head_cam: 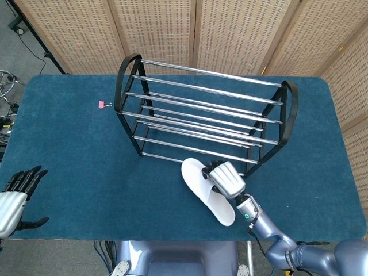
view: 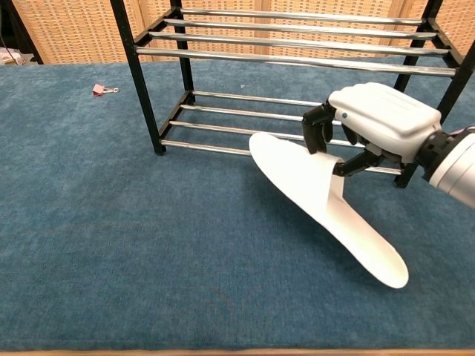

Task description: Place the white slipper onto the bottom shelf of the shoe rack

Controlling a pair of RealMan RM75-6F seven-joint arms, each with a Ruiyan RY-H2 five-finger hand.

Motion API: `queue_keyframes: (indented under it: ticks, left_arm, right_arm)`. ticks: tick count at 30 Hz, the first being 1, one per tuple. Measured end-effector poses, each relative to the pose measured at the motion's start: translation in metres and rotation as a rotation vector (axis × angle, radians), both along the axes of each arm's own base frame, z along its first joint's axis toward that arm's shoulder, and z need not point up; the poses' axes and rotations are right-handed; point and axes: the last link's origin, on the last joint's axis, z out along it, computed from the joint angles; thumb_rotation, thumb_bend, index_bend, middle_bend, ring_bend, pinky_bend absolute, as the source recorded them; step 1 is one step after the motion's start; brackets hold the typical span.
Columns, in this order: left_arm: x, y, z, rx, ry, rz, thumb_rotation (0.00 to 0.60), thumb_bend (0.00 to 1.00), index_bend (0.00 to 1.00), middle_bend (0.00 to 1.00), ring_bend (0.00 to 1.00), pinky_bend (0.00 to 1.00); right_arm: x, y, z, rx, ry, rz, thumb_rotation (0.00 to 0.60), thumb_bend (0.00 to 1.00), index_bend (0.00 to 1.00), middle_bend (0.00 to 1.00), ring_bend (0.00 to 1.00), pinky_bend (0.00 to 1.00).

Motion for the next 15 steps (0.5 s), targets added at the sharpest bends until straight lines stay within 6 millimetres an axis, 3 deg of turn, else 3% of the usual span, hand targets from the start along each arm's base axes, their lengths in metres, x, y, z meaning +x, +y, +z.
queue_keyframes:
  ticks: [15]
  left_arm:
    - [0.000, -0.001, 0.003, 0.016, -0.005, -0.001, 0.600, 0.00, 0.00, 0.00, 0.00, 0.00]
  right_arm:
    - [0.014, -0.011, -0.012, 0.015, -0.046, -0.109, 0.600, 0.65, 0.63, 0.58, 0.50, 0.61]
